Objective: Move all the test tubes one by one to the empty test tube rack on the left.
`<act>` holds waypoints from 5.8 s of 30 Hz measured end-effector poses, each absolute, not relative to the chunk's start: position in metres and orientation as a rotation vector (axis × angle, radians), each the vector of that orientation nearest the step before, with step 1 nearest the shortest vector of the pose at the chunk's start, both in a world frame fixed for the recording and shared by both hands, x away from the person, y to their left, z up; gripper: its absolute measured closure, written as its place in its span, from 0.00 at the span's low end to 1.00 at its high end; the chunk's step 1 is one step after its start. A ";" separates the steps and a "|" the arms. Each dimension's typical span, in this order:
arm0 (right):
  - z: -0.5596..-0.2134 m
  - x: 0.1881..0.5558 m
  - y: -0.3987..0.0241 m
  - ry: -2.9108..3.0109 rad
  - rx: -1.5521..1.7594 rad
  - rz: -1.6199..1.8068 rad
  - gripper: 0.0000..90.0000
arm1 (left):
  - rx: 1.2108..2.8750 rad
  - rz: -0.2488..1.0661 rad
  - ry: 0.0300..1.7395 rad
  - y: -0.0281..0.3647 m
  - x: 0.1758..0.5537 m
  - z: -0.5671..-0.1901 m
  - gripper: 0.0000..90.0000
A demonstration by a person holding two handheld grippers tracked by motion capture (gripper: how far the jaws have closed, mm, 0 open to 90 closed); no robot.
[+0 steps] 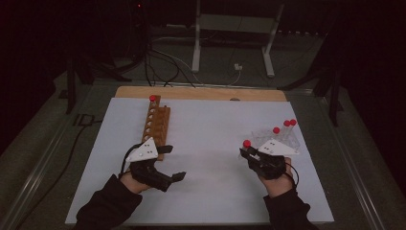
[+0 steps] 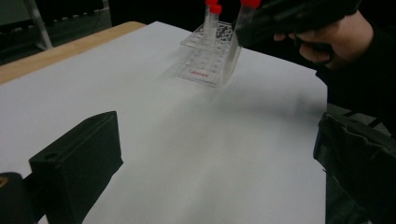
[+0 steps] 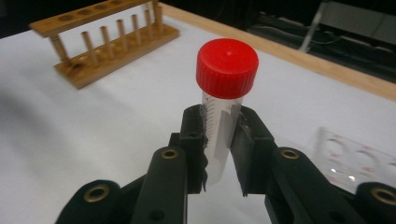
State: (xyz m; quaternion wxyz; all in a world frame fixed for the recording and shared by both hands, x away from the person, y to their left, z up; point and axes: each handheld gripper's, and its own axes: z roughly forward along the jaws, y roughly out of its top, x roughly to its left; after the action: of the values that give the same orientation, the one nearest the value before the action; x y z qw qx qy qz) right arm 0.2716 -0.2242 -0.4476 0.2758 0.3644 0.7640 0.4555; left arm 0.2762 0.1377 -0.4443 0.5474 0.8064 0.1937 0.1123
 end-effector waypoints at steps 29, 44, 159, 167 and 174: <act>-0.458 0.260 -0.190 2.185 0.872 1.250 0.83 | 1.921 0.216 0.251 0.062 0.294 -0.404 0.08; -0.457 0.258 -0.187 2.199 0.853 1.268 0.83 | 1.945 0.218 0.208 0.025 0.304 -0.416 0.39; -0.453 0.260 -0.219 2.111 0.953 1.418 0.00 | 1.748 0.830 0.956 0.197 0.440 -0.410 0.80; -0.453 0.260 -0.220 2.114 0.953 1.417 0.00 | 1.786 0.832 0.984 0.194 0.443 -0.420 0.80; -0.453 0.260 -0.220 2.116 0.955 1.418 0.00 | 1.819 0.823 1.001 0.191 0.445 -0.429 0.80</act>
State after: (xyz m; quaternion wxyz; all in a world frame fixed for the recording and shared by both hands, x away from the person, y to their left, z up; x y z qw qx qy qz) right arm 0.2601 -0.2196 -0.4534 0.2091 0.3434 0.7605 0.5099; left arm 0.4448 0.1913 -0.4285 0.4387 0.7319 0.4027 0.3313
